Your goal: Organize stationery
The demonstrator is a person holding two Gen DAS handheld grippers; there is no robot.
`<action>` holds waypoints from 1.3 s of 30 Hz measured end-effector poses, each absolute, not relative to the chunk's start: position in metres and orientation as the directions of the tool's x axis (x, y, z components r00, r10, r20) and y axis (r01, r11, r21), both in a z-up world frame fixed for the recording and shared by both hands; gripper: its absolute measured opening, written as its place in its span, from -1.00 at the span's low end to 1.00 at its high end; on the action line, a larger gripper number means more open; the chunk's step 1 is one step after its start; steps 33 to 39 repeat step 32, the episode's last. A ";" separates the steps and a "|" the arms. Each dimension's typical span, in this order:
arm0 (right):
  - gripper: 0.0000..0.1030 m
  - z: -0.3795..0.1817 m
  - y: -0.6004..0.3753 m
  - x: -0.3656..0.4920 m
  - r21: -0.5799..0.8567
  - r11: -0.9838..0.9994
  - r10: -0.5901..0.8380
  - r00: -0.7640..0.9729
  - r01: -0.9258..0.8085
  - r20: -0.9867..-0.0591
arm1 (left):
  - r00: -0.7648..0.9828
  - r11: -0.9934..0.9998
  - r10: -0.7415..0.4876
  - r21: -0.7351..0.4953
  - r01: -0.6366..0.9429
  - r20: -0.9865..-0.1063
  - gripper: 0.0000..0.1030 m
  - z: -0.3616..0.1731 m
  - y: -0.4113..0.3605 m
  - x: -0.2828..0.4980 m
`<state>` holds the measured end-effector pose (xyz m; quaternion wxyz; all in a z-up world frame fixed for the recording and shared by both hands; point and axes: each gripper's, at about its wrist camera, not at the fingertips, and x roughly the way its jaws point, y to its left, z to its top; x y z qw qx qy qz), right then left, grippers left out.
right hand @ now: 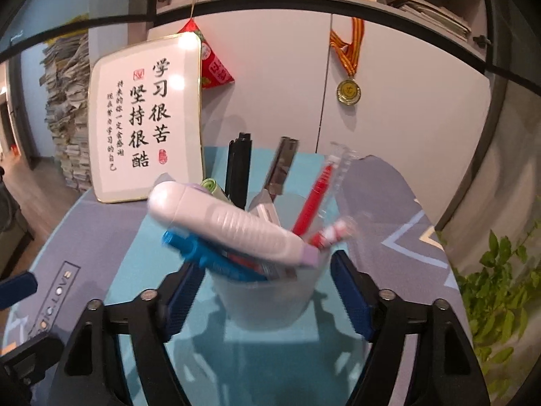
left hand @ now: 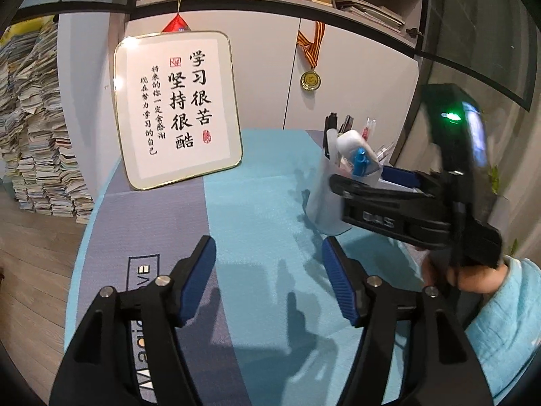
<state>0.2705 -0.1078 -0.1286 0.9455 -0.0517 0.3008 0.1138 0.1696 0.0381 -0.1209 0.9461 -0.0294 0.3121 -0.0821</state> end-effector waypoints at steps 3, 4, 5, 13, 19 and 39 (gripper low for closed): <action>0.58 -0.120 -0.124 0.245 -0.015 0.976 0.170 0.809 -0.216 -0.562 | 0.803 0.988 -0.153 -0.087 0.126 -0.576 0.30 -0.113 0.034 0.163; 0.59 -0.117 -0.129 0.237 -0.009 0.979 0.165 0.812 -0.205 -0.559 | 0.806 0.989 -0.148 -0.080 0.125 -0.573 0.31 -0.111 0.032 0.161; 0.59 -0.113 -0.134 0.229 -0.005 0.981 0.157 0.816 -0.191 -0.556 | 0.810 0.989 -0.145 -0.070 0.128 -0.568 0.32 -0.107 0.029 0.158; 0.60 -0.052 -0.172 0.149 -0.033 0.999 -0.007 0.841 -0.013 -0.541 | 0.840 0.988 -0.146 -0.028 0.154 -0.523 0.59 -0.071 -0.004 0.121; 0.65 -0.012 -0.190 0.080 0.037 0.999 0.003 0.894 0.015 -0.449 | 0.854 0.982 -0.181 -0.043 0.184 -0.488 0.69 -0.042 -0.021 0.086; 0.77 0.009 -0.187 0.023 0.017 1.000 -0.014 0.937 0.021 -0.348 | 0.911 0.986 -0.151 0.012 0.168 -0.385 0.73 -0.007 -0.029 0.027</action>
